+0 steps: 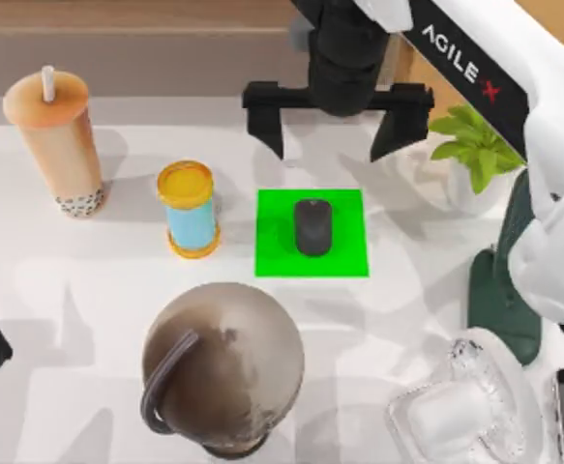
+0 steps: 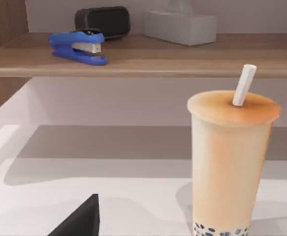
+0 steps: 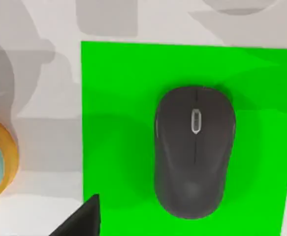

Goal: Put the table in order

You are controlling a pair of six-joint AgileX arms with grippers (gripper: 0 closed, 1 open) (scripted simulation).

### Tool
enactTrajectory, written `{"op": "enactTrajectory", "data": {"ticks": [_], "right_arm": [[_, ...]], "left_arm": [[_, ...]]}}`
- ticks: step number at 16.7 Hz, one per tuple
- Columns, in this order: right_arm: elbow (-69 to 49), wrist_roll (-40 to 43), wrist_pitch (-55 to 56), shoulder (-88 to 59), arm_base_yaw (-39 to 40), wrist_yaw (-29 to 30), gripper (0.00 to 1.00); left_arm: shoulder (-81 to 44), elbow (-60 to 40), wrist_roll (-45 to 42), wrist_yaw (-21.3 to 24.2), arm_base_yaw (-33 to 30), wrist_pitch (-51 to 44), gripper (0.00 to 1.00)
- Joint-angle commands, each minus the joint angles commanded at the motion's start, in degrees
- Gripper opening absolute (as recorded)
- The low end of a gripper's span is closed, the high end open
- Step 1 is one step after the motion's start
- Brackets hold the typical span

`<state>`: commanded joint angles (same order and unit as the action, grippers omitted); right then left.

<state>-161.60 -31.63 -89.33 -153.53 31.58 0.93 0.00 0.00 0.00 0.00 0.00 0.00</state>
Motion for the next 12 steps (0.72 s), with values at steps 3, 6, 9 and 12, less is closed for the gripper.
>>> {"op": "enactTrajectory", "data": {"ticks": [3, 6, 9, 12], "right_arm": [[11.6, 1.8, 3.7, 12.4, -3.0, 0.4, 1.00], [26.3, 3.6, 7.6, 26.7, -6.3, 0.8, 1.00], [43.2, 5.3, 11.6, 41.5, -9.4, 1.2, 1.00], [61.2, 6.6, 15.7, 55.2, -12.1, 1.4, 1.00]], "left_arm": [[0.0, 0.0, 0.0, 0.0, 0.0, 0.0, 1.00], [0.0, 0.0, 0.0, 0.0, 0.0, 0.0, 1.00], [0.0, 0.0, 0.0, 0.0, 0.0, 0.0, 1.00], [0.0, 0.0, 0.0, 0.0, 0.0, 0.0, 1.00]]}}
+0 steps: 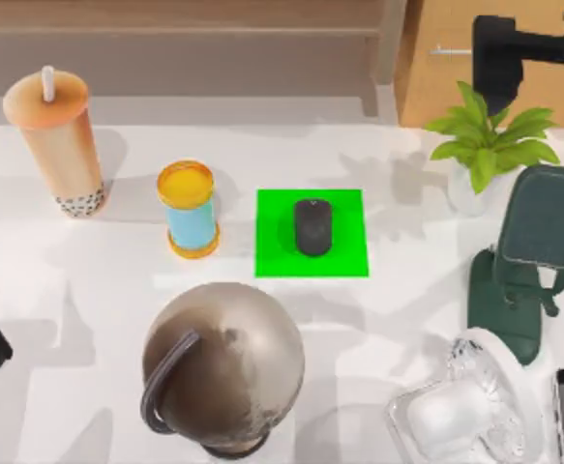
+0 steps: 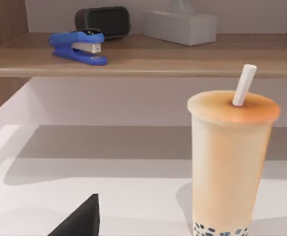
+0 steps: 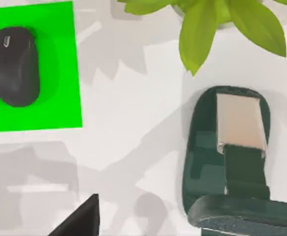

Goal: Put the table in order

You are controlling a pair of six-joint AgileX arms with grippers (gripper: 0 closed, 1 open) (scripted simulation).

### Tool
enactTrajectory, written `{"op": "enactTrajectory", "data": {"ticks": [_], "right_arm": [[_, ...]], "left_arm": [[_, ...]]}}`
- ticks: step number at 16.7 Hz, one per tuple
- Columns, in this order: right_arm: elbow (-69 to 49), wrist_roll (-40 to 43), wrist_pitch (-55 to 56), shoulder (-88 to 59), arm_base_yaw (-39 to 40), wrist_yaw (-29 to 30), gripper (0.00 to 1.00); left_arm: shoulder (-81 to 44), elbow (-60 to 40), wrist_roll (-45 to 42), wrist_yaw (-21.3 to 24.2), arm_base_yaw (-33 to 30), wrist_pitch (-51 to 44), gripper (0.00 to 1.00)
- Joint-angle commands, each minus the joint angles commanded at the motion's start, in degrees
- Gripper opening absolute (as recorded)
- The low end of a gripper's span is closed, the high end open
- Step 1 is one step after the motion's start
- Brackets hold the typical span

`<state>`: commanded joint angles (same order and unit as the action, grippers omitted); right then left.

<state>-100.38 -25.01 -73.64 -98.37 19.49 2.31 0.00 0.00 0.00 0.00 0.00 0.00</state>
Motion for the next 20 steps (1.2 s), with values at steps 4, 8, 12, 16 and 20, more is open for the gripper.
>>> {"op": "enactTrajectory", "data": {"ticks": [4, 8, 12, 16, 20], "right_arm": [[23.8, 1.0, 5.4, 13.9, -2.6, -0.6, 1.00], [43.6, 1.1, 10.1, 22.2, -3.8, -1.3, 1.00], [55.7, 0.8, 13.6, 25.1, -3.6, -1.9, 1.00], [58.2, 0.7, 14.5, 25.3, -3.0, -2.3, 1.00], [58.3, 0.8, 14.5, 25.0, -3.2, -2.2, 1.00]], "left_arm": [[0.0, 0.0, 0.0, 0.0, 0.0, 0.0, 1.00], [0.0, 0.0, 0.0, 0.0, 0.0, 0.0, 1.00], [0.0, 0.0, 0.0, 0.0, 0.0, 0.0, 1.00], [0.0, 0.0, 0.0, 0.0, 0.0, 0.0, 1.00], [0.0, 0.0, 0.0, 0.0, 0.0, 0.0, 1.00]]}}
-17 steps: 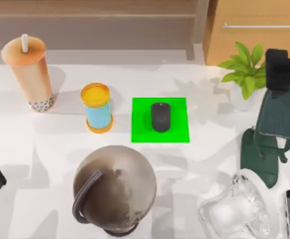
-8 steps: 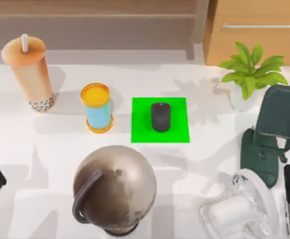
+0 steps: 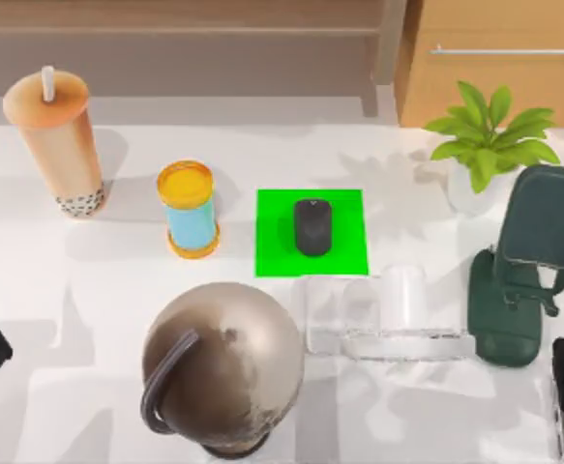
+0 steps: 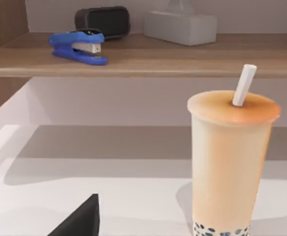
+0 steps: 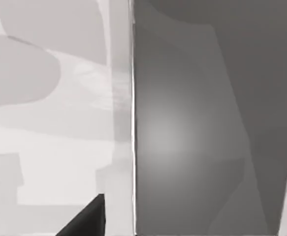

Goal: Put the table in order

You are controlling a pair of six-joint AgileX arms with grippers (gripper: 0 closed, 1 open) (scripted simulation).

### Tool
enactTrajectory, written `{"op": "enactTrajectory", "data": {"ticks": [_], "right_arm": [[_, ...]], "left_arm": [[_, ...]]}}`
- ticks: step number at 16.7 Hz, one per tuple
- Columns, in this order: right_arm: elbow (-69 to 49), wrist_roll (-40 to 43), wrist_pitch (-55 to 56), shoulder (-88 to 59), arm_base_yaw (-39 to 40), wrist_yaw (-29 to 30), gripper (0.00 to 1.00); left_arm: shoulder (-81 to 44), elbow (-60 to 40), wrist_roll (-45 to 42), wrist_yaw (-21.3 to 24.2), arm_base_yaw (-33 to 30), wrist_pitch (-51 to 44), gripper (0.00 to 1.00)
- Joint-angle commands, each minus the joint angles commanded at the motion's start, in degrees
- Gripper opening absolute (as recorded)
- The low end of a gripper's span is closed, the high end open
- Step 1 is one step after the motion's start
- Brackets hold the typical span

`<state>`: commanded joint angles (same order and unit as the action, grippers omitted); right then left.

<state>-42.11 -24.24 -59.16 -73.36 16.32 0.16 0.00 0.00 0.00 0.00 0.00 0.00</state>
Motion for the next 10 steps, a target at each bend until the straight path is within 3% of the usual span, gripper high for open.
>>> {"op": "enactTrajectory", "data": {"ticks": [10], "right_arm": [[14.5, -0.1, 17.2, -3.5, 0.0, -0.2, 1.00]], "left_arm": [[0.0, 0.0, 0.0, 0.0, 0.0, 0.0, 1.00]]}}
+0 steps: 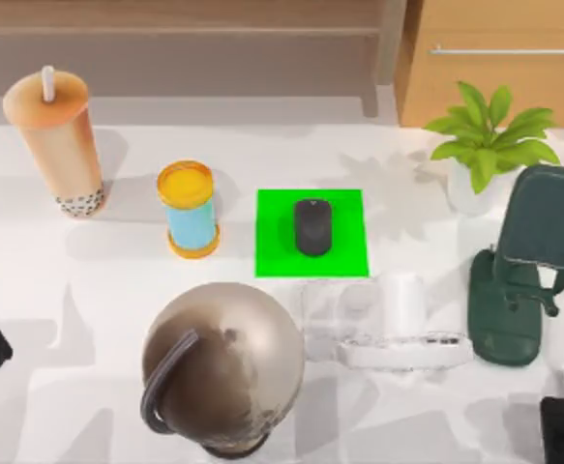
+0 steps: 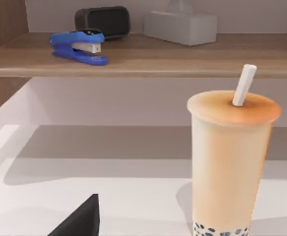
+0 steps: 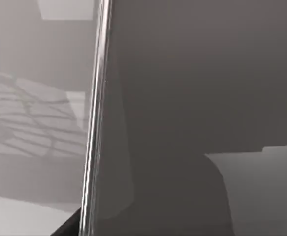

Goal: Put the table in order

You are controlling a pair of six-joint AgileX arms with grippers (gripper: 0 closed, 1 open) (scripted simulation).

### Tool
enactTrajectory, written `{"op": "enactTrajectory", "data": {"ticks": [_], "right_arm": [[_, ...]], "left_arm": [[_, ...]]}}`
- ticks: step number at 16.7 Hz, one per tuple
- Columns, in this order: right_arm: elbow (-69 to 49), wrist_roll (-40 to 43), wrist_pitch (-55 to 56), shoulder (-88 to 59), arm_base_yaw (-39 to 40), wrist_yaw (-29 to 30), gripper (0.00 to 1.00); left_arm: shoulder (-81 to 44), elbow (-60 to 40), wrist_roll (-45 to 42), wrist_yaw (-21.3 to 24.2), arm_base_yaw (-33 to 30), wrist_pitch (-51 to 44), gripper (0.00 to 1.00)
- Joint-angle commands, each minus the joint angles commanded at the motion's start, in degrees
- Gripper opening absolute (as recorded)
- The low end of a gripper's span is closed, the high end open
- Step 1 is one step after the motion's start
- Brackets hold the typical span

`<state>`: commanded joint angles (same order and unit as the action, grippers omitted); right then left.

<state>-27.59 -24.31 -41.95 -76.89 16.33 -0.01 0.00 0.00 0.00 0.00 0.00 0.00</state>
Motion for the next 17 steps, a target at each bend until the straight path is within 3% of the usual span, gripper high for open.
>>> {"op": "enactTrajectory", "data": {"ticks": [9, 17], "right_arm": [[-3.4, -0.3, 3.0, -5.2, 0.3, 0.0, 1.00], [-3.4, -0.3, 3.0, -5.2, 0.3, 0.0, 0.40]], "left_arm": [[0.0, 0.0, 0.0, 0.0, 0.0, 0.0, 1.00], [0.0, 0.0, 0.0, 0.0, 0.0, 0.0, 1.00]]}}
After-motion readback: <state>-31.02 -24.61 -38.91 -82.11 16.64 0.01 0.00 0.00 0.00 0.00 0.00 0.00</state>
